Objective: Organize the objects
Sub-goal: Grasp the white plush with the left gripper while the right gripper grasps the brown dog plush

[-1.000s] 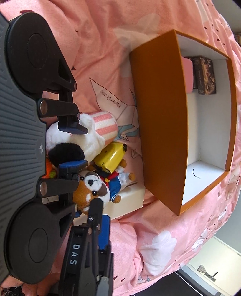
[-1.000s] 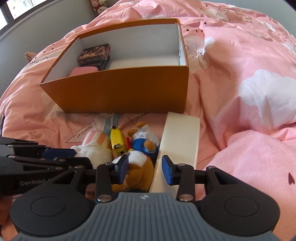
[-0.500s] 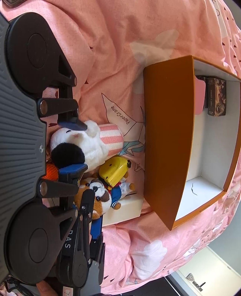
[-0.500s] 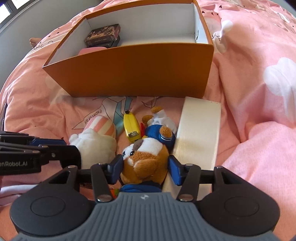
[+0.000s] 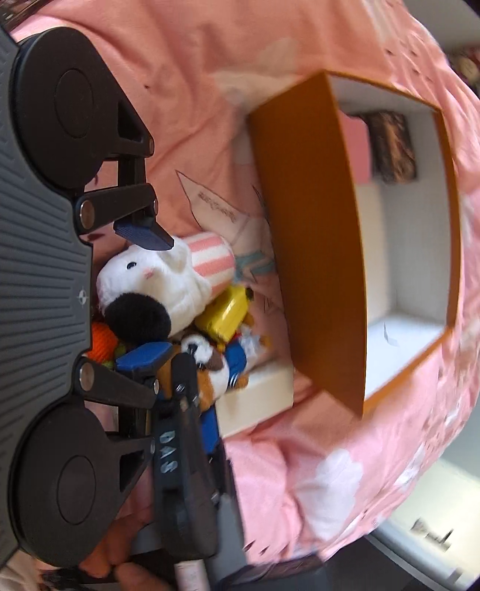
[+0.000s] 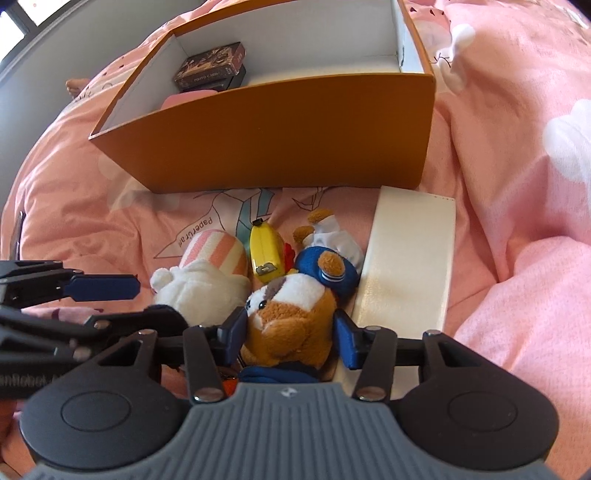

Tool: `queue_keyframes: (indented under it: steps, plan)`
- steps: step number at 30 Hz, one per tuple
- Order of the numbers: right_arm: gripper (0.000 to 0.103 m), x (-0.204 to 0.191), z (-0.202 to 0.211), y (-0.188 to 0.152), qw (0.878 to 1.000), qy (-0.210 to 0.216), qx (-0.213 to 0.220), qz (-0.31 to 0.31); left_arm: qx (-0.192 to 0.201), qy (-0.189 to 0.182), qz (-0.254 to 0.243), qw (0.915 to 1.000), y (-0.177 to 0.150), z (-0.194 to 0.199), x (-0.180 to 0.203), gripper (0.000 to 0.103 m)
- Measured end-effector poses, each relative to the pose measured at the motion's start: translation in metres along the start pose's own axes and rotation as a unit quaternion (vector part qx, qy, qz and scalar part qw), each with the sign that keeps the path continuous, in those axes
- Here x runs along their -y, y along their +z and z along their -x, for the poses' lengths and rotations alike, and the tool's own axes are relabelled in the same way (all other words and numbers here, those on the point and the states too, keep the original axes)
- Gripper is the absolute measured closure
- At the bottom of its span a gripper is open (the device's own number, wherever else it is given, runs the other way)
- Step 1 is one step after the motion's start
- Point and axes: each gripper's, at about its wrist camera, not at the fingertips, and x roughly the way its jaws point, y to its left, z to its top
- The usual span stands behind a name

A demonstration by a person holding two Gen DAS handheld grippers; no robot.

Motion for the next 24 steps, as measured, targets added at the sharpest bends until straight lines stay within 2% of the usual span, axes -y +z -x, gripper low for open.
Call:
queue_keyframes:
  steps: [2,6,14,24]
  plan:
    - [0.054,0.008,0.001,0.002,1.000,0.018,-0.003,-0.021,-0.005,-0.009,-0.012,0.9999,-0.001,-0.004,0.006,0.038]
    - [0.055,0.012,0.002,0.004,0.999,0.031,-0.008,-0.031,-0.018,-0.002,0.001,0.9998,0.000,-0.021,0.007,0.040]
    - [0.050,0.007,-0.005,0.004,0.999,0.026,-0.014,-0.025,-0.036,0.048,0.007,0.9982,0.003,-0.041,0.007,0.038]
    - [0.055,0.007,-0.007,0.002,0.999,0.021,-0.010,-0.022,-0.040,0.022,0.029,0.9986,0.000,-0.045,-0.005,0.041]
